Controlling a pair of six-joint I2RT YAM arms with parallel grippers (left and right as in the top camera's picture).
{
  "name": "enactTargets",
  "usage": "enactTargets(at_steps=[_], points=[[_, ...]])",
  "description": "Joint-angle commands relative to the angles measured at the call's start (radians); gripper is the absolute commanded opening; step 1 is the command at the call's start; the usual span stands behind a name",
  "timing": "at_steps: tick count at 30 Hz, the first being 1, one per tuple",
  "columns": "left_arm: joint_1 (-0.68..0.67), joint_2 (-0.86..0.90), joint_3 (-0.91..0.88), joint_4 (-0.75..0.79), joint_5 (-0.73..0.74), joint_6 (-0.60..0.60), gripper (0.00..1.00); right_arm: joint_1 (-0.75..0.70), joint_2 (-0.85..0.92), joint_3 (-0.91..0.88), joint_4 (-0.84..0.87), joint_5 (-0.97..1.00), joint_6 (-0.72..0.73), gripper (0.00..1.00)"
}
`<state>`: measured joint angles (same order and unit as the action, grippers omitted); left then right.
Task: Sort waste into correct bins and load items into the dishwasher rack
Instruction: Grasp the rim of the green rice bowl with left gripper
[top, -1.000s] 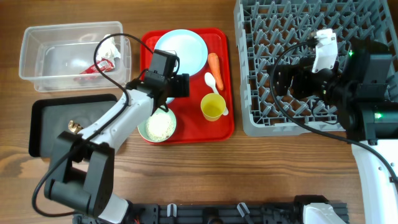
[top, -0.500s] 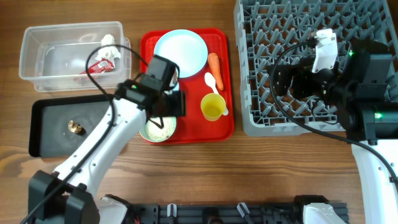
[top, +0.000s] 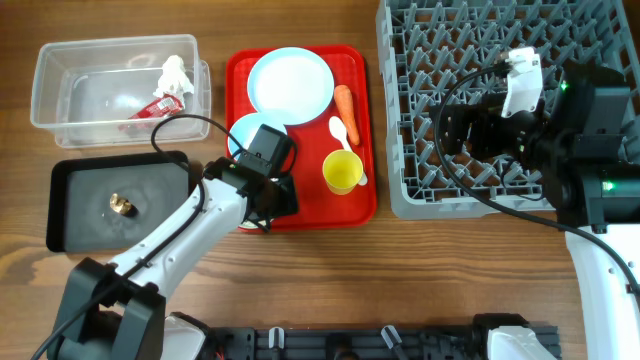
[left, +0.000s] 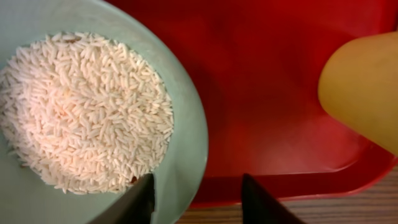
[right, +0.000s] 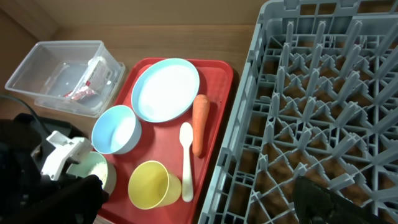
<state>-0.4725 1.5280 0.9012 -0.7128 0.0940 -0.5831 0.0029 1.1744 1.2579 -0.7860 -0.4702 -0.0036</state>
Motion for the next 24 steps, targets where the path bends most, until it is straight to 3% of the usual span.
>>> enactTargets(at_steps=[1,6,10,17,24], points=[[-0.003,0.013,-0.021,0.013,-0.053,-0.024,0.36,-0.003,0.007,0.026,0.0,0.005,0.005,1.0],[-0.003,0.023,-0.028,0.014,-0.096,-0.08,0.34,-0.002,0.007,0.026,0.0,0.005,0.006,1.0],[-0.003,0.025,-0.028,0.026,-0.1,-0.085,0.21,-0.003,0.007,0.026,0.0,0.006,0.005,1.0],[-0.003,0.048,-0.049,0.043,-0.111,-0.11,0.19,-0.003,0.007,0.026,-0.001,0.006,0.004,1.0],[-0.003,0.069,-0.052,0.053,-0.11,-0.111,0.08,-0.003,0.007,0.026,0.0,0.006,0.003,1.0]])
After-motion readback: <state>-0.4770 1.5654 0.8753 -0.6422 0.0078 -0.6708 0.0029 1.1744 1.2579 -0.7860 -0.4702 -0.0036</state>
